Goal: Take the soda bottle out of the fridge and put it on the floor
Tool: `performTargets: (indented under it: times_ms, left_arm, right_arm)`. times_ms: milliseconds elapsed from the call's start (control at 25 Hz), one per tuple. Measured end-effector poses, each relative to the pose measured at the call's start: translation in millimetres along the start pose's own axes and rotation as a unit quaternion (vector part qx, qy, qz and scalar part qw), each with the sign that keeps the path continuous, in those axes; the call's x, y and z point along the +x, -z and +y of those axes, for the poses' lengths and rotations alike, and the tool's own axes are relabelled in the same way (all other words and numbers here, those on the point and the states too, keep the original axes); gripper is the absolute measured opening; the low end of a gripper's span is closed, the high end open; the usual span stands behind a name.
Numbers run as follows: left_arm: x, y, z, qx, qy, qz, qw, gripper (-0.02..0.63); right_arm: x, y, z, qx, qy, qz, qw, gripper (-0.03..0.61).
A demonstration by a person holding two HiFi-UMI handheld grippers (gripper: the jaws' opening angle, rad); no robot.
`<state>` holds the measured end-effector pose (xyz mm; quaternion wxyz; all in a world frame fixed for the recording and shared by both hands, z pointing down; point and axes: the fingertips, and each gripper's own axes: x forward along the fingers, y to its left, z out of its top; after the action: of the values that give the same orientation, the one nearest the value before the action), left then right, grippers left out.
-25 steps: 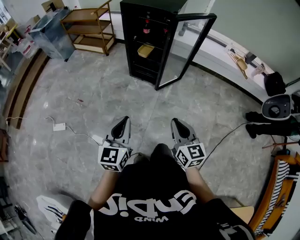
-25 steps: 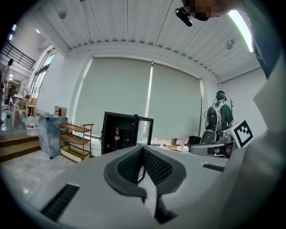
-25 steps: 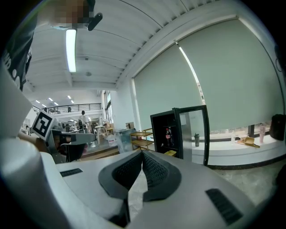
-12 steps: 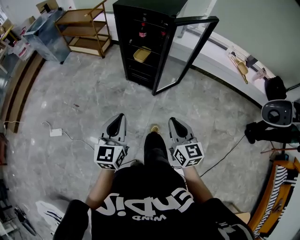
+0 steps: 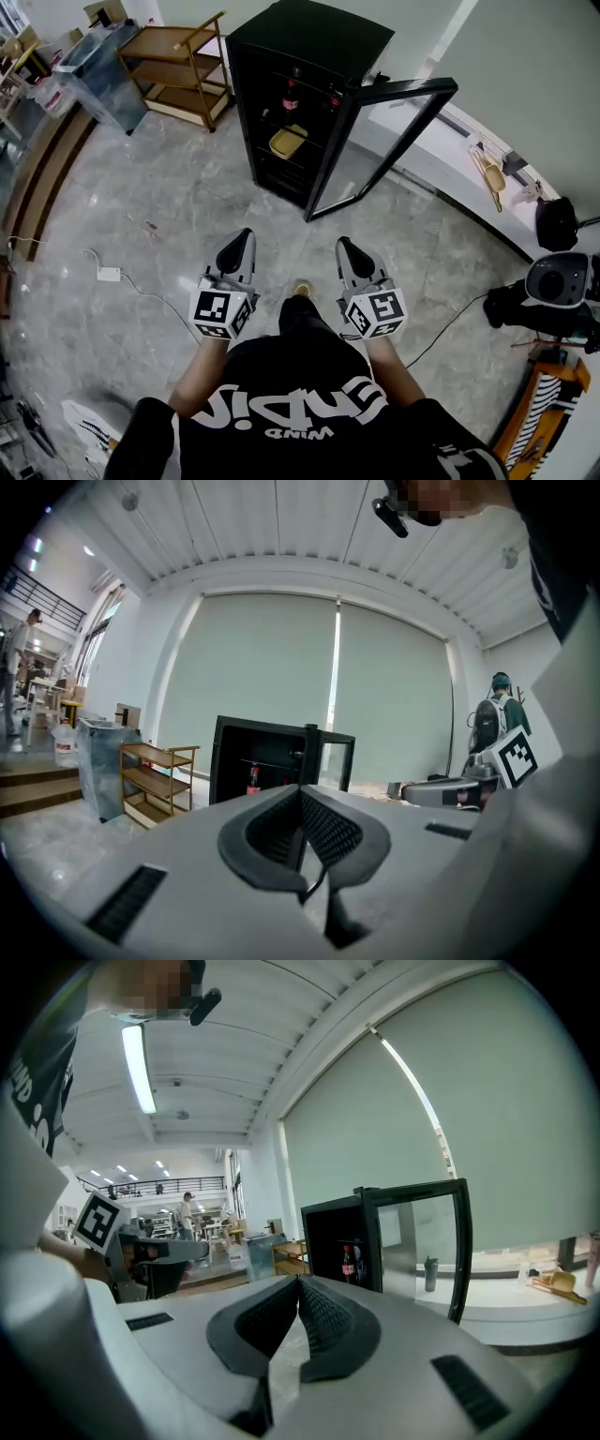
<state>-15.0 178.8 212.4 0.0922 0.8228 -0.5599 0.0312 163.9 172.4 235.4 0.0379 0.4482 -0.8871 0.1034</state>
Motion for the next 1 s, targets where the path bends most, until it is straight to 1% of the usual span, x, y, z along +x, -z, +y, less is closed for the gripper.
performTargets:
  times_ms: [240, 440, 760, 880, 1000]
  left_arm:
    - [48.2, -11.0, 9.3, -0.007, -0.025, -0.002, 0.9997, 0.008]
    - [70.1, -17.4, 24.3, -0.004, -0.026, 0.002, 0.9996, 0.008]
    - [114.2, -26.1, 56.3, 0.008, -0.002, 0.010, 0.9999, 0.008]
    - [132.9, -24.8, 67.1, 0.011, 0.012, 0.014, 0.9998, 0.008]
    - [139.9, -21.3, 76.0, 0.013, 0.024, 0.020, 0.9994, 0.008]
  right_arm:
    - [41.0, -16.0, -35.8, -0.011, -0.030, 0.004, 0.999, 0.025]
    - [67.3, -17.3, -42.8, -0.006, -0.036, 0.013, 0.999, 0.025]
    - [102.0, -20.7, -50.9, 0.009, -0.010, 0.010, 1.000, 0.025]
    - [116.0, -19.6, -52.4, 0.015, 0.001, 0.005, 1.000, 0.025]
    - [126.8, -19.4, -49.4, 0.016, 0.015, 0.000, 1.000, 0.025]
